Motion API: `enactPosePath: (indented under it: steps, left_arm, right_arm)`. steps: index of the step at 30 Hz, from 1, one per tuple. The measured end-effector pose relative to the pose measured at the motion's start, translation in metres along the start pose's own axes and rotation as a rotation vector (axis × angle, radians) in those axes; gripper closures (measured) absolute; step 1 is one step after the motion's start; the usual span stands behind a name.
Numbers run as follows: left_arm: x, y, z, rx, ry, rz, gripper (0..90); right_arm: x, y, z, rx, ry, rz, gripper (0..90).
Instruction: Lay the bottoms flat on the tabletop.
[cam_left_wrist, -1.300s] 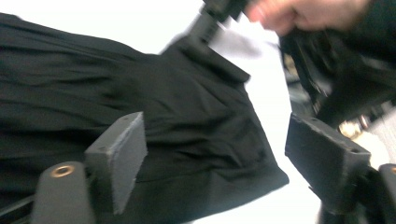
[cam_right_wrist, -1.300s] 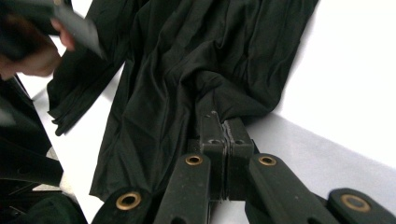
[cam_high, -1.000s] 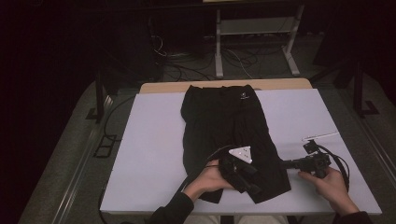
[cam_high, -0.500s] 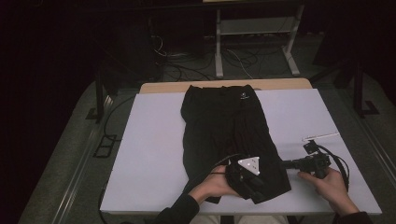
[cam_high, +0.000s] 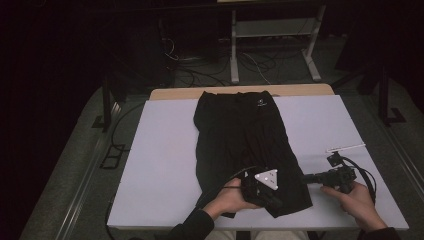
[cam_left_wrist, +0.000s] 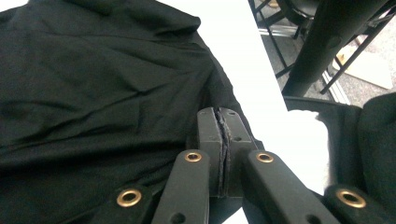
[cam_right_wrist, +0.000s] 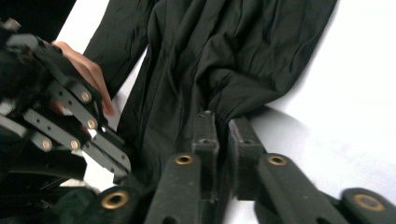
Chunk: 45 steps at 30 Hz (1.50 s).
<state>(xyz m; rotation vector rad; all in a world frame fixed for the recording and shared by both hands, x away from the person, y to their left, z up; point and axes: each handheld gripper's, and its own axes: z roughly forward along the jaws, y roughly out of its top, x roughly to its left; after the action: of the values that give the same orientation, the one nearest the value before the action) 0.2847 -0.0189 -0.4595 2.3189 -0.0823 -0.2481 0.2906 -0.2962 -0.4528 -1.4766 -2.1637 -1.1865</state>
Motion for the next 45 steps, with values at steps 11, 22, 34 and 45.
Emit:
enactPosePath:
  steps: [11,22,34,45]
  left_arm:
    - [-0.013,-0.012,-0.030,-0.031,0.012,-0.014,87.5]
    - [-0.015,-0.023,-0.041,-0.034,0.003,-0.055,87.3]
    - [-0.013,-0.027,-0.037,-0.026,-0.012,-0.078,87.2]
    - [-0.013,-0.024,-0.049,-0.049,0.001,-0.068,87.3]
  right_arm:
    - [0.015,-0.010,0.002,0.043,-0.028,-0.025,57.3]
    - [0.029,-0.028,0.012,0.136,-0.014,0.018,53.8]
    - [0.053,-0.040,0.029,0.139,-0.061,-0.087,75.9]
    - [0.045,-0.036,0.011,0.116,-0.035,-0.065,88.4]
